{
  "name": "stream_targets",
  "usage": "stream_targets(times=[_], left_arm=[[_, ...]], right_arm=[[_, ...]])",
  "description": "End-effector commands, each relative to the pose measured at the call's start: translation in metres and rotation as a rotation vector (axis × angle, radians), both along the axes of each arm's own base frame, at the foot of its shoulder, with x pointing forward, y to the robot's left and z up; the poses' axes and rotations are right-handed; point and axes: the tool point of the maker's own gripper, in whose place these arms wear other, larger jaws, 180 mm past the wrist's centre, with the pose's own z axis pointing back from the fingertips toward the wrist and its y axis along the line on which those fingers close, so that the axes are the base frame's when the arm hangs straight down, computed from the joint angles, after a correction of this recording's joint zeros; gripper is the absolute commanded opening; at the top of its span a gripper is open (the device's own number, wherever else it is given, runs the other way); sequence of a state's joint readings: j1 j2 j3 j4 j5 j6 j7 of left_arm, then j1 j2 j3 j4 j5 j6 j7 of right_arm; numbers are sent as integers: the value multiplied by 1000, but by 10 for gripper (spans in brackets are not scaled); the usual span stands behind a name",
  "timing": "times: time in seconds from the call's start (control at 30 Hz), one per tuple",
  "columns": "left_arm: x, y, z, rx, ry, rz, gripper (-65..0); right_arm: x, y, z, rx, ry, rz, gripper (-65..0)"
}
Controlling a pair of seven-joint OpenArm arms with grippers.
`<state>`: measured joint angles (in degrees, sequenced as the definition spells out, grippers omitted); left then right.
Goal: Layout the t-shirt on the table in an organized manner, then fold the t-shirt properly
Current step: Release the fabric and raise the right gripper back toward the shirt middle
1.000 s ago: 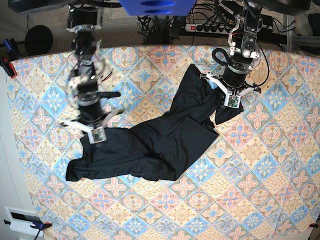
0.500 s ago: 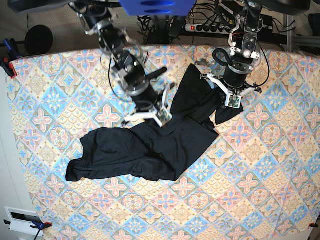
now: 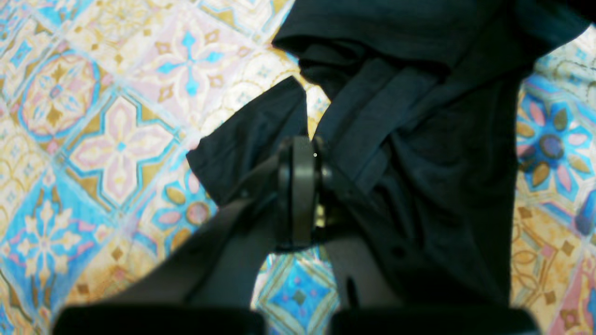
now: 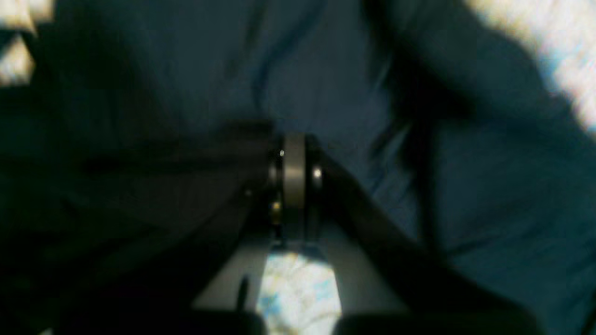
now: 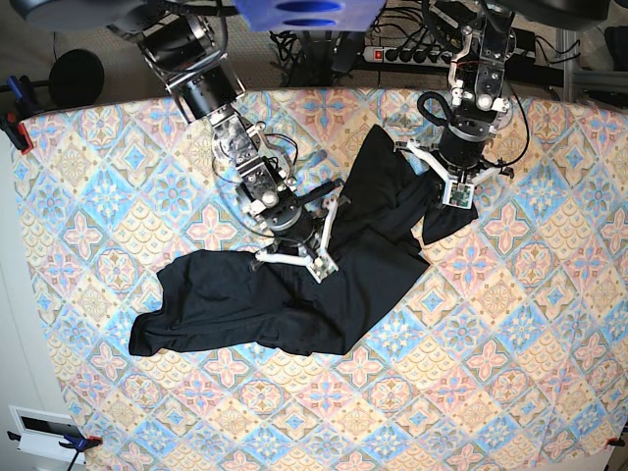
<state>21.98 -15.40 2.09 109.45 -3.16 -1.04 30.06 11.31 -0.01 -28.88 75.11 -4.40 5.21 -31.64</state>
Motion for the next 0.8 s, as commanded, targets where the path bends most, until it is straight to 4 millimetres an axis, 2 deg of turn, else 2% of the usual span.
stream_targets(times=[0.0,0.07,0.13,0.2,0.27,0.4,0.53,0.57,0.63,0.77], left_arm=[[5,1,11,2,-43,-1,-650],[5,0,11,2,-43,-2,-650],[5,0,11,2,-43,-2,-650],[5,0,11,2,-44,-2,-650],[5,1,11,2,-44,-1,-650],[5,1,10,3,-41,0,-650],[5,1,10,3,-41,0,-650],[5,1,11,3,-43,0,-650],[6,1,11,3,-44,0,-650],[6,1,11,3,-45,0,-650]], right_arm=[[14,10,18,42,-61,9,-650],[16,8,9,33,-47,7,-650],[27,5,7,17,-47,4,-650],[29,10,-1,16,-22,3,-650],[27,6,-12,0,6,-2,-650],[19,7,-18,-1,21,0,-650],[7,14,-10,32,4,8,-650],[4,11,-9,29,1,6,-650],[-7,-14,-19,-28,32,-8,-650],[-26,-44,-22,-97,71,-31,-650]])
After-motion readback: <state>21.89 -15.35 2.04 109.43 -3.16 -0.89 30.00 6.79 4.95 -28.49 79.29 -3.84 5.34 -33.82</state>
